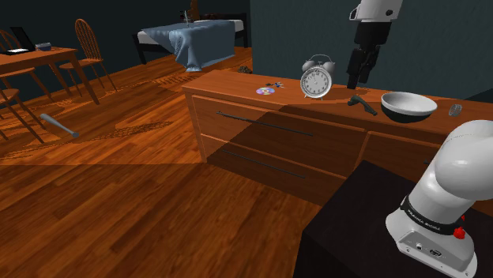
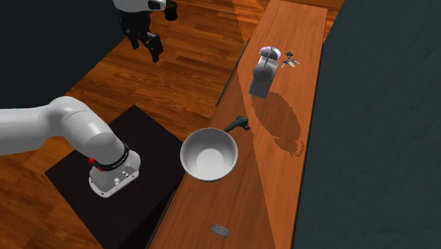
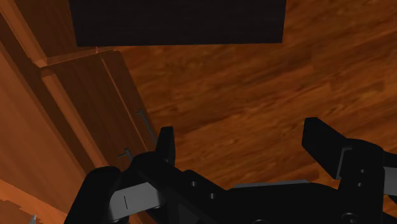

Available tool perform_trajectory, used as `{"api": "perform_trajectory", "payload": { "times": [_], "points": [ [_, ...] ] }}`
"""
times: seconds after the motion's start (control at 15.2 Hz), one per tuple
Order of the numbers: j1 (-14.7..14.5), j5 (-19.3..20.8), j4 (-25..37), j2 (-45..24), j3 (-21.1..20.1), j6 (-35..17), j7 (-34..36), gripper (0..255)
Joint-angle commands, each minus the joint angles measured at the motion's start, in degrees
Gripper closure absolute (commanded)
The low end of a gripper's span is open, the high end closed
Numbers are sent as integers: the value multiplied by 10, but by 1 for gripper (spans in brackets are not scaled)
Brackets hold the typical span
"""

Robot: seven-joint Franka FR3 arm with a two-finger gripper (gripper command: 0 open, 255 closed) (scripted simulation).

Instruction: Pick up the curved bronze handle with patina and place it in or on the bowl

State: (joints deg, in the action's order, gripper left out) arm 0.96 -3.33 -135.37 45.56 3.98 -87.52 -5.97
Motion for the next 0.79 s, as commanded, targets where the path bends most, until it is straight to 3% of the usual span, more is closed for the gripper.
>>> {"api": "perform_trajectory", "payload": {
  "times": [0.0, 0.73],
  "points": [
    [0, 0, 0, 0, 0, 0, 0, 0],
    [61, 52, -19, -90, 124, -119, -76, 0]
  ]
}}
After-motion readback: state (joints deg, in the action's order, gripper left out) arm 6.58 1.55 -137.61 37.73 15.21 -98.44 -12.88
